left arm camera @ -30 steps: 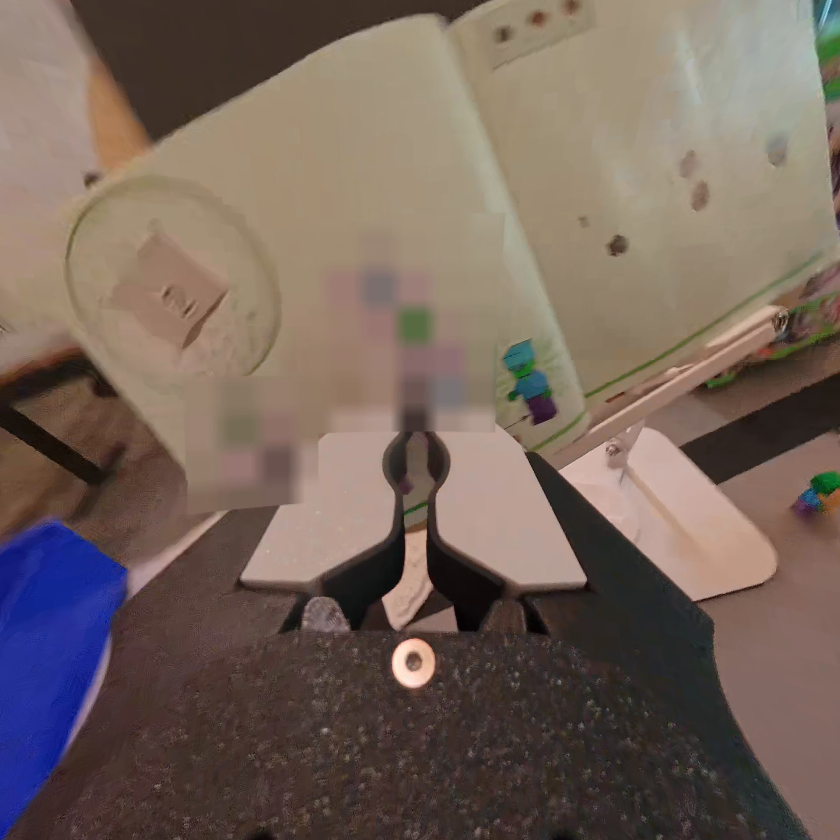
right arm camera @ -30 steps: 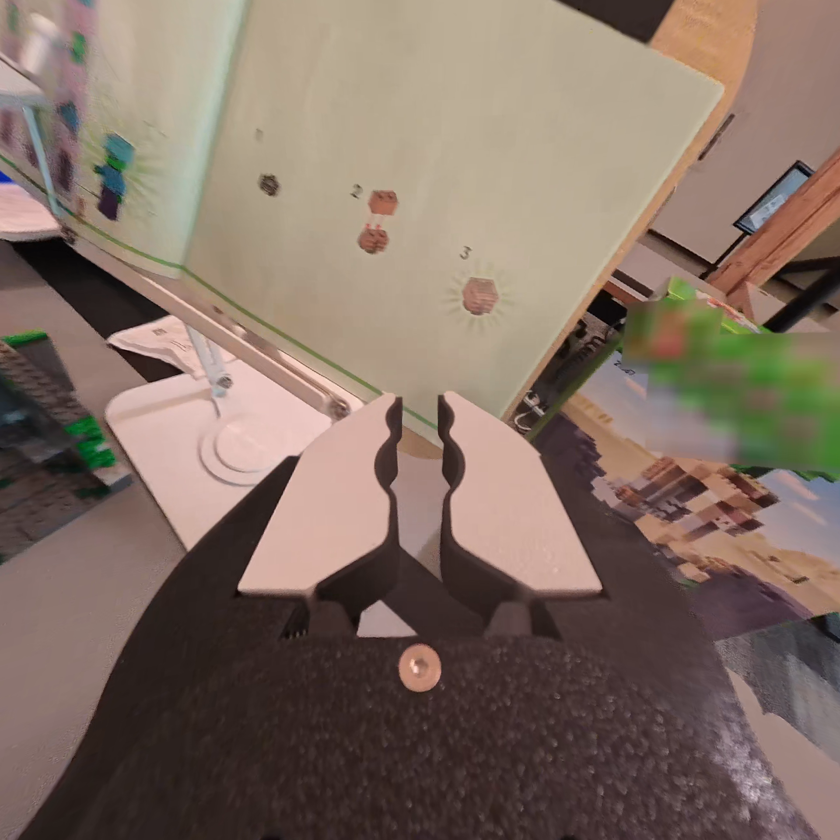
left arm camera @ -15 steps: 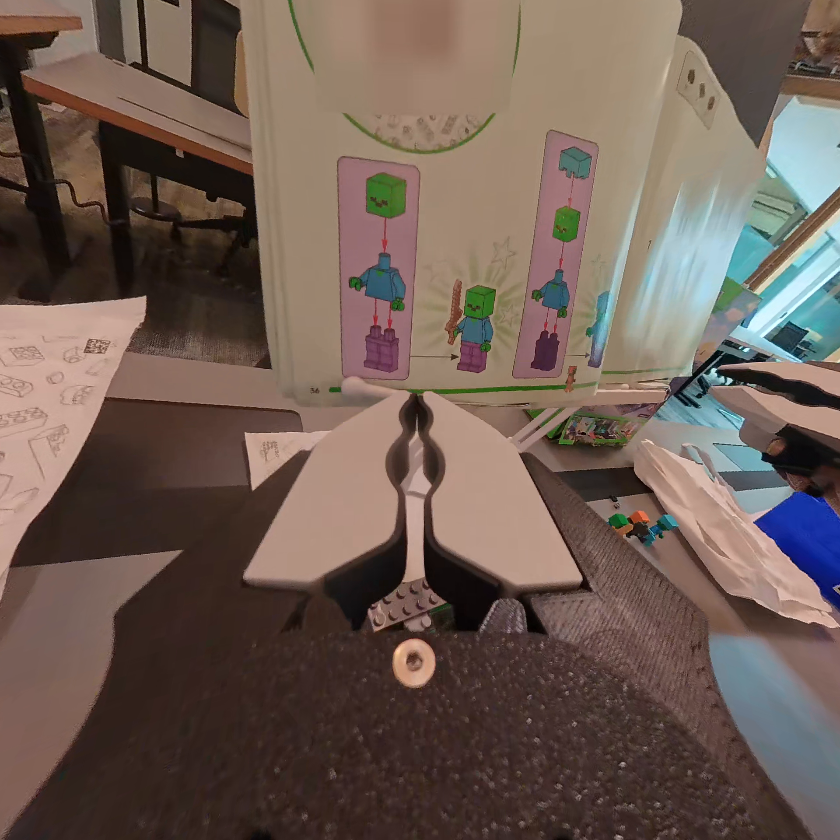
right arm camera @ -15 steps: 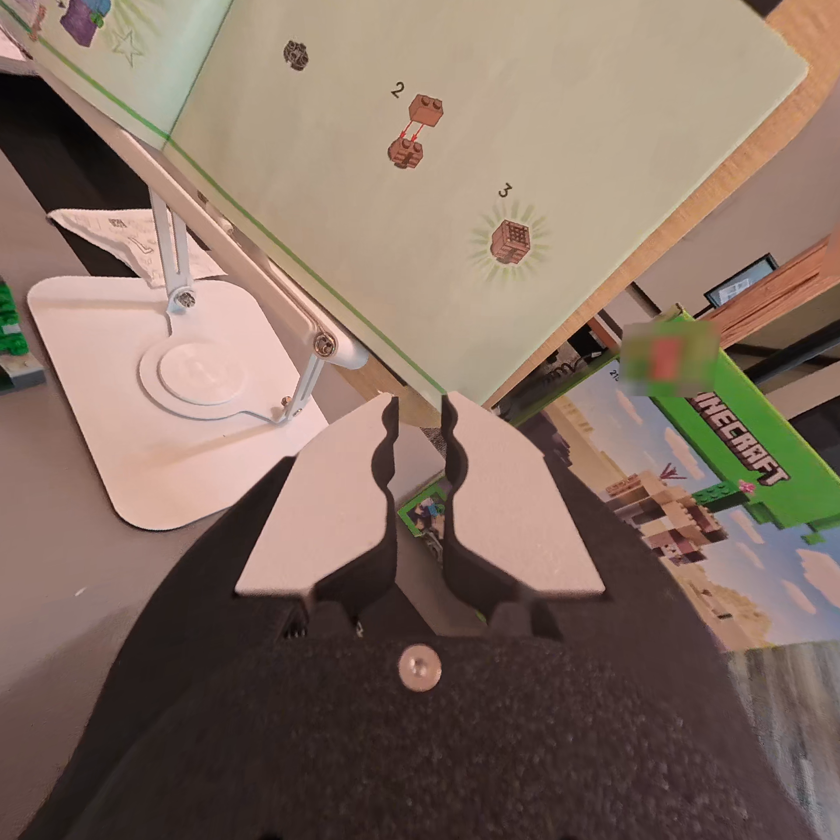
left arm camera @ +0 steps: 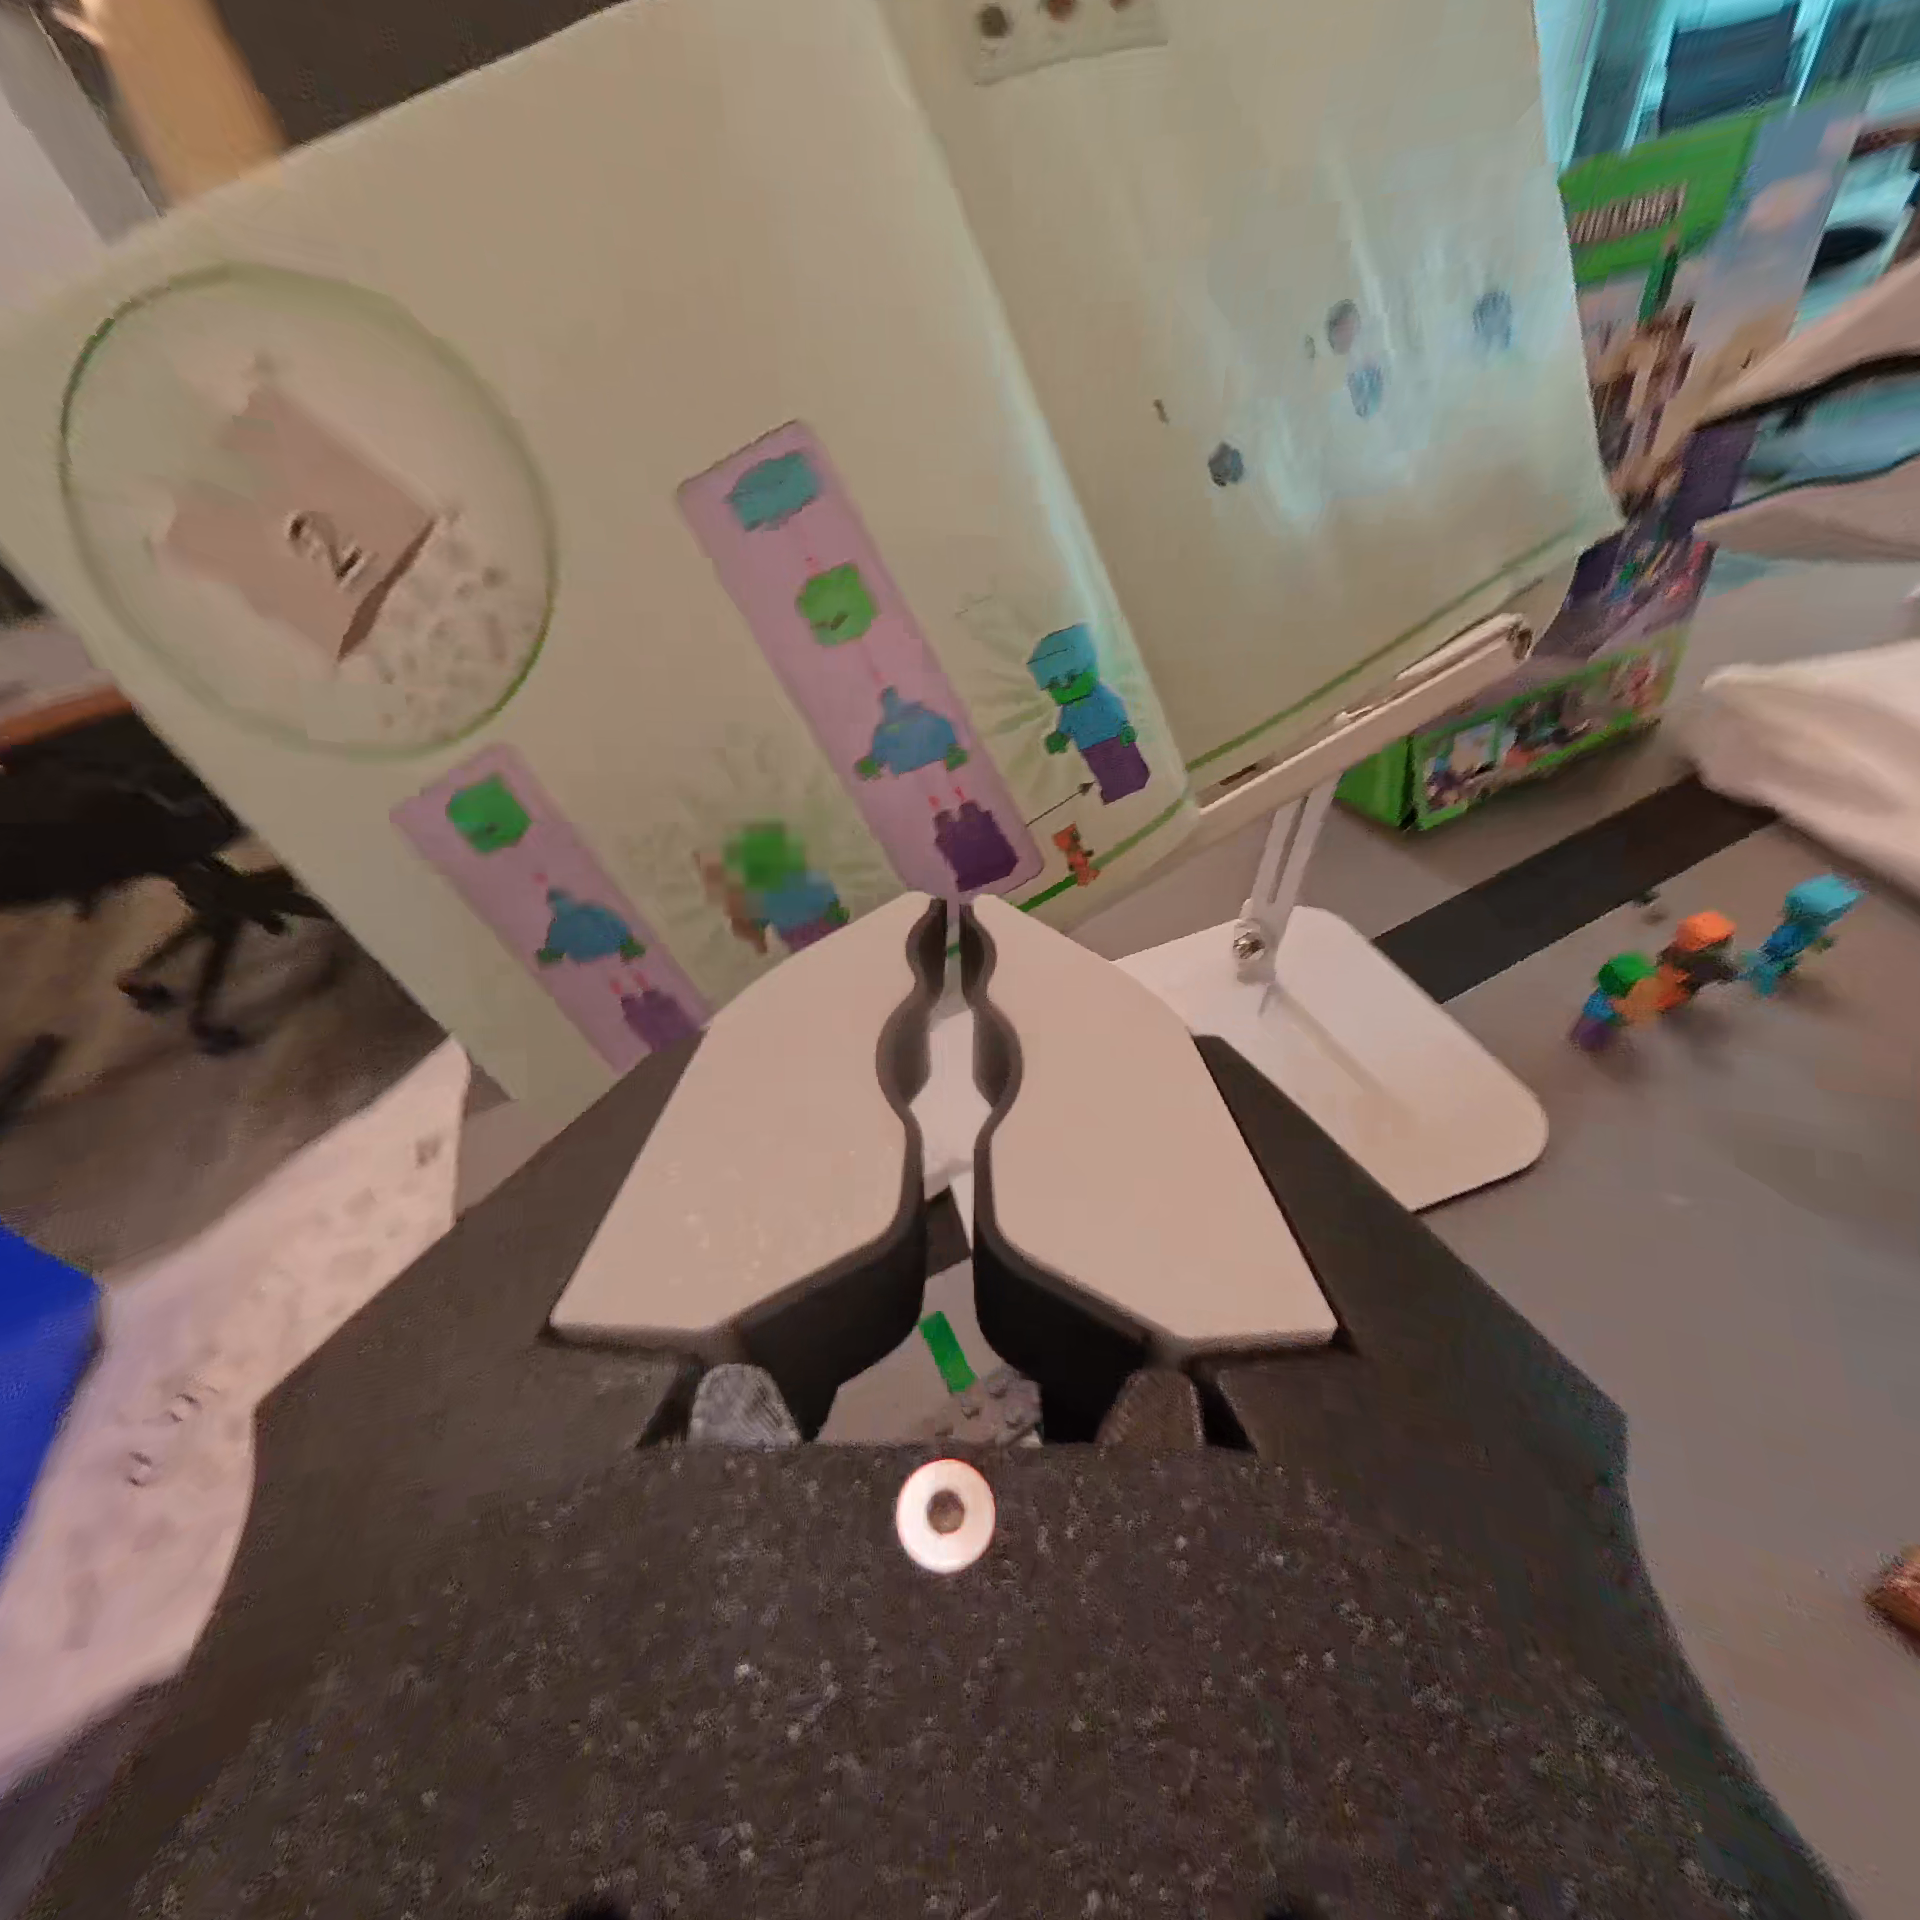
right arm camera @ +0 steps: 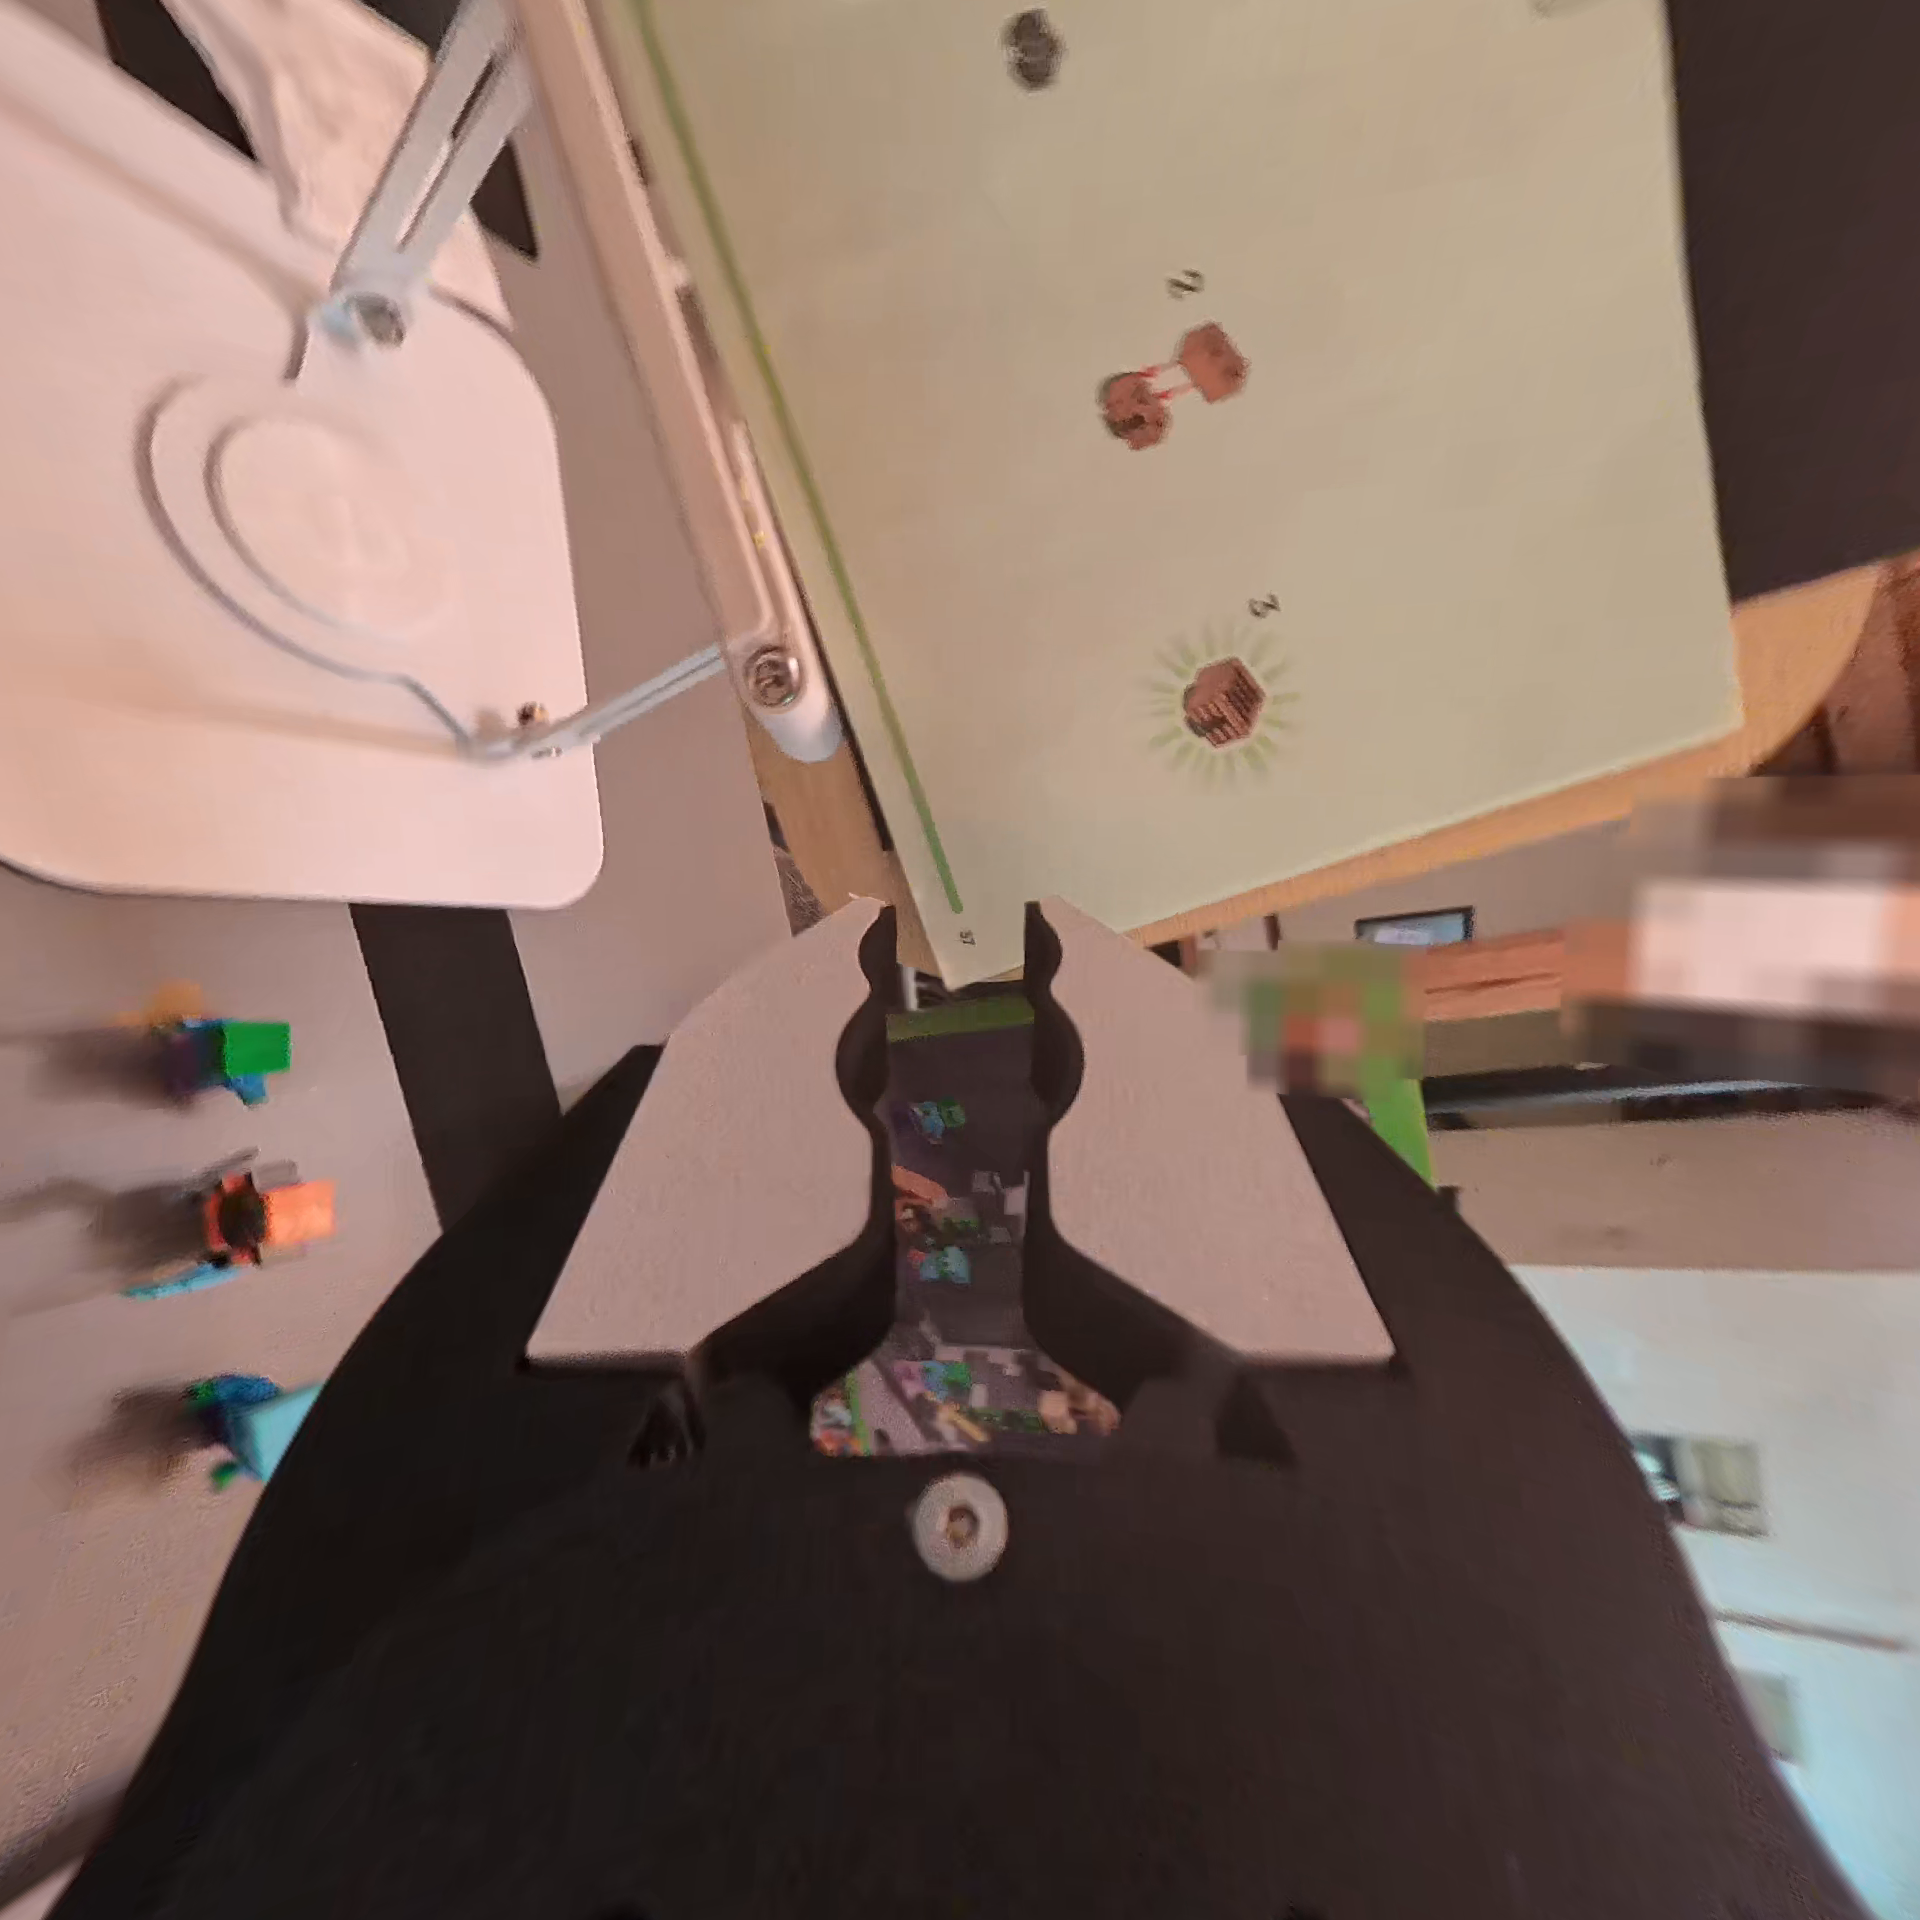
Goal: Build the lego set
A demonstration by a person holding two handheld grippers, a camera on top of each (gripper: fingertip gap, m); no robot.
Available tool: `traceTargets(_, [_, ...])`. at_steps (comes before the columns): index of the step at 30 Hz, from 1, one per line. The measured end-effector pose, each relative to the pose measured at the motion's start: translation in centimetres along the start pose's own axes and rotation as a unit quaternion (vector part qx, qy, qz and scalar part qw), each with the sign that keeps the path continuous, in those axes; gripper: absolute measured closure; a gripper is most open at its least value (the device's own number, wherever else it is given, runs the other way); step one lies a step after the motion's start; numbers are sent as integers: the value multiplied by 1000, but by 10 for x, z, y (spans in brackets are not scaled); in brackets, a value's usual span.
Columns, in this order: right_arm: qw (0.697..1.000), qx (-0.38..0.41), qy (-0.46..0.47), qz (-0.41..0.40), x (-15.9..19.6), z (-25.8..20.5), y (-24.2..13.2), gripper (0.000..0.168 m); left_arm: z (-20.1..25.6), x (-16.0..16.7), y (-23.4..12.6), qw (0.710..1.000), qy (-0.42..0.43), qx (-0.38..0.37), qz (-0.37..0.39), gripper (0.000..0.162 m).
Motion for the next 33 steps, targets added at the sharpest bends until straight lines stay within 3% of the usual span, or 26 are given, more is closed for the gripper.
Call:
traceTargets(4, [993, 2, -115, 2, 1, -8, 5, 144, 0, -9, 22, 998, 56, -14, -36, 157])
traceTargets(8, [985, 16, -173, 11, 5, -12, 12, 145, -13, -7, 38, 993, 84, -36, -71, 157])
traceTargets(18, [982, 11, -187, 6, 10, -16, 22, 150, -26, -13, 50, 986, 136, -53, -85, 162])
traceTargets(33, [981, 7, -193, -1, 14, -18, 25, 168, -27, -13, 49, 986, 138, -45, -79, 162])
Point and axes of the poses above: each gripper's, where its closed fingertips meet, y out along the fingers, x out of its underside, z = x × y across the jaws, the point moved 5 cm from there along -y, back along the fingers, and after that the axes turned 14 degrees about x, right-handed, at the moved point
